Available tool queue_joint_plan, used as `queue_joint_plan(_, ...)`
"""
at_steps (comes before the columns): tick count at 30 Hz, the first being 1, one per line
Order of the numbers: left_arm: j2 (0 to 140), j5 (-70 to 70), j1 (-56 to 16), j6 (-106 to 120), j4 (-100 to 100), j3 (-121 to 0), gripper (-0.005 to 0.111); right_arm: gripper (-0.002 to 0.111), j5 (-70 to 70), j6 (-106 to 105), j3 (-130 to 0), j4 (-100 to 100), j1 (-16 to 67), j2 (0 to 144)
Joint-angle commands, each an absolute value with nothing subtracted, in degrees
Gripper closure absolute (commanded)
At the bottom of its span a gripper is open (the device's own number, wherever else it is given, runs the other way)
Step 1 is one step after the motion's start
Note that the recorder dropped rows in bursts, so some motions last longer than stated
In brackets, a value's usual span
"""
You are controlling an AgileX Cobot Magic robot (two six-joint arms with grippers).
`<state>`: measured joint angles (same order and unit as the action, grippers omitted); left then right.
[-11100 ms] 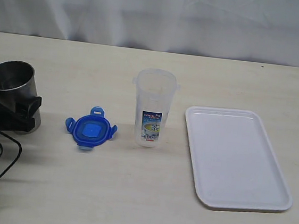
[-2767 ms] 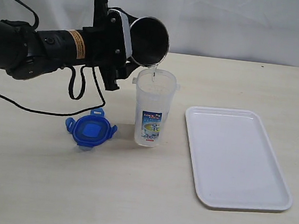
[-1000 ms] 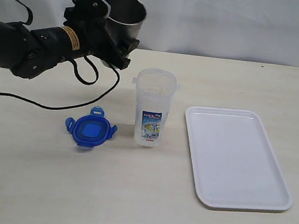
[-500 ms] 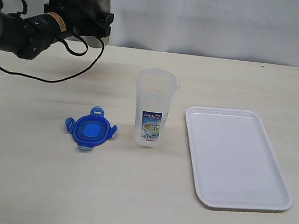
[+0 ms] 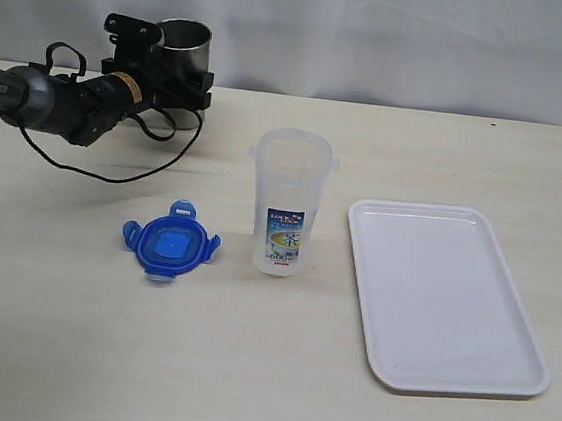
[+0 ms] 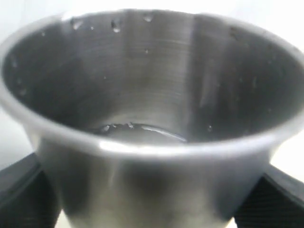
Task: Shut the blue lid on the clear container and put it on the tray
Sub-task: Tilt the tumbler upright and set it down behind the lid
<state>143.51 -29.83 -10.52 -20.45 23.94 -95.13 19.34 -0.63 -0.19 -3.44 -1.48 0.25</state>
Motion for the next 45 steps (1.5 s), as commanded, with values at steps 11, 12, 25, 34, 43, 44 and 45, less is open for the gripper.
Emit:
queue_joint_plan(11,143.6,-32.06,-10.42,-20.96,23.4,-96.15,0.106,0.104,19.43,-0.41,0.0,-3.35,-1.84,0.0)
queue_joint_plan(12,143.6,-31.97,-10.42,-20.86,23.4,-96.15,0.105,0.104,19.43,-0.41,0.0,-3.35,-1.84,0.0)
queue_joint_plan(25,143.6,-30.08,-10.62,-21.04,28.36,-96.15,0.022,0.104,19.43,-0.41,0.0,-3.35,-1.84,0.0)
queue_joint_plan(34,143.48,-27.14,-10.62,-21.49,31.48,-96.15,0.022,0.104,19.43,-0.41,0.0,-3.35,-1.84,0.0)
queue_joint_plan(43,143.48,-23.4,-10.69,-25.89,32.44,-95.94,0.022,0.104,19.43,-0.41,0.0,-3.35,-1.84,0.0)
queue_joint_plan(44,143.24,-23.28,-10.69,-26.53,32.65,-95.5,0.022,0.104,19.43,-0.41,0.0,-3.35,-1.84,0.0)
queue_joint_plan(45,142.9,-23.59,-10.69,-26.78,32.78,-94.8,0.022,0.104,19.43,-0.41,0.0,-3.35,-1.84,0.0)
